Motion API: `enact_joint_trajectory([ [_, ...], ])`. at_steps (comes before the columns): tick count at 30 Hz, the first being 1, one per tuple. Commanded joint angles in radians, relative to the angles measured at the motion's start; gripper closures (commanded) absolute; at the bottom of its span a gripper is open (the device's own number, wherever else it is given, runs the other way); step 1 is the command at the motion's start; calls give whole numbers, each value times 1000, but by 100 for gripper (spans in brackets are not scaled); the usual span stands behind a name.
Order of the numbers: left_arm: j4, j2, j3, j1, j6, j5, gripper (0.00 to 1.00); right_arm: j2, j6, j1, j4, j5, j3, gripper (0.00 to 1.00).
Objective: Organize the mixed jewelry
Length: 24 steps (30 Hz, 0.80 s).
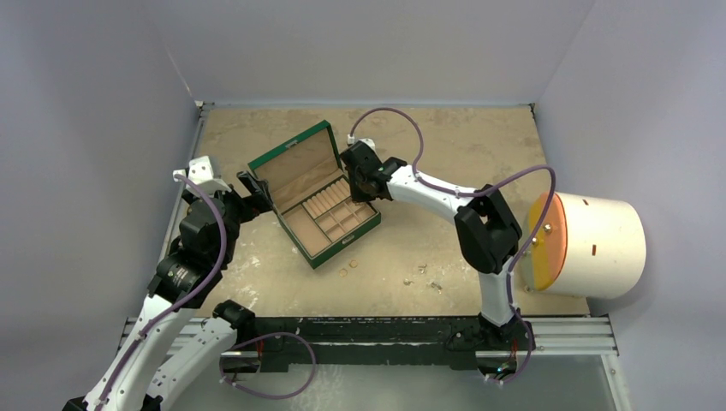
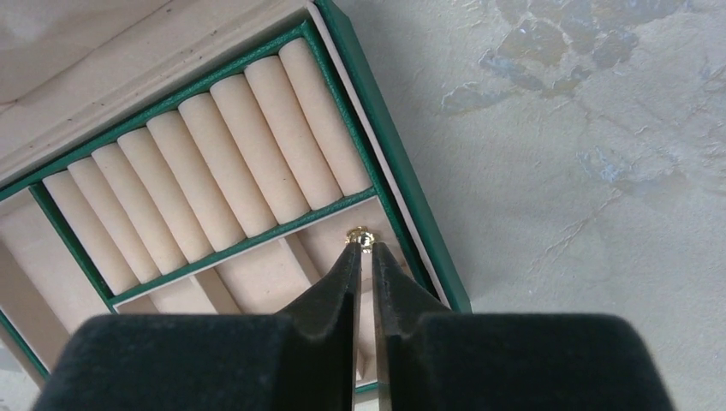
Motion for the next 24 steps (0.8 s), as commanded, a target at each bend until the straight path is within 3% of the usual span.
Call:
enact_joint_trajectory([
  [1, 34, -1, 10, 5, 11, -11, 10, -13, 13, -5, 22, -11, 35, 85],
  [6, 33, 1, 9, 5, 11, -15, 10, -61, 16, -5, 22, -5, 15, 77],
  [12, 33, 4, 10, 5, 11, -16, 10, -190, 16, -5, 26, 12, -72, 75],
  [24, 35, 26, 9, 10, 13, -10, 10, -539, 64, -5, 8, 5, -432, 71],
])
